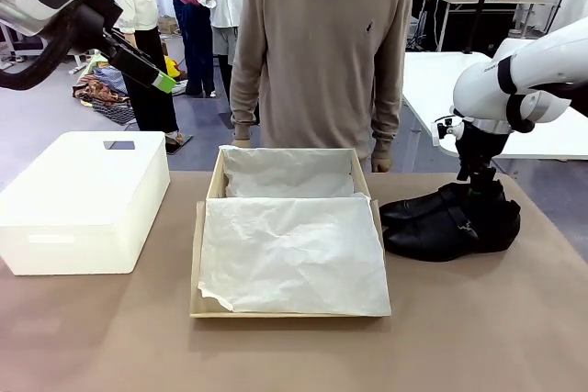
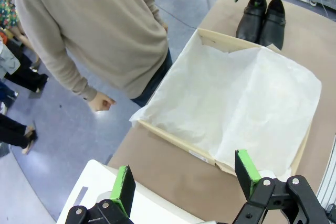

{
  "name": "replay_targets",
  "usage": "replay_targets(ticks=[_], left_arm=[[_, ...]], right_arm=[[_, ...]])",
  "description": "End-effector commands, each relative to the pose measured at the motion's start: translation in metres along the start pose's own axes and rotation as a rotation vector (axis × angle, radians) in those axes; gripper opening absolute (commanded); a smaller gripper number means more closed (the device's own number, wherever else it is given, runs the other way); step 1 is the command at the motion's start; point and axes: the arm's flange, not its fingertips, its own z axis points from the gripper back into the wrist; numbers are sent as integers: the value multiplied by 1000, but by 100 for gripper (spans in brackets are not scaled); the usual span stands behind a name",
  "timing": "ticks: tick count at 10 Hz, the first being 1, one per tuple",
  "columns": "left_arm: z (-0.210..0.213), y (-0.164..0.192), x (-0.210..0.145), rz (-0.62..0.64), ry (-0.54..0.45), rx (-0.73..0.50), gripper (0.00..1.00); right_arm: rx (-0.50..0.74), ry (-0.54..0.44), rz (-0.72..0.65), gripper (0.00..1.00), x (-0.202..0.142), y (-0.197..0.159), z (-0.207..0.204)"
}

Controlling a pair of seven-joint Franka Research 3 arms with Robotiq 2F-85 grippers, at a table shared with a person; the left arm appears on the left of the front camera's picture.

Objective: Pack the shoes into the box.
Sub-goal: Place one shoe of the Shoes into the Shoes Box.

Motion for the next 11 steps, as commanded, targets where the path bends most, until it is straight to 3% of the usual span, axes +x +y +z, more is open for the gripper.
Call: replay_targets(ticks=[1,4,5,11], left_arm=[[1,0,-1,4,-11,-12,100],[1,0,-1,4,-11,-12,100],[1,0,-1,4,-11,-12,100],[1,0,-1,4,-11,-12,100]], right_arm=[[24,4,-14,64,2,-1,2],[44,-8,-9,9,1,-3,0],[47,-13,-11,0,0,-3,1],[60,-42,-25,0,-4,-4,8]])
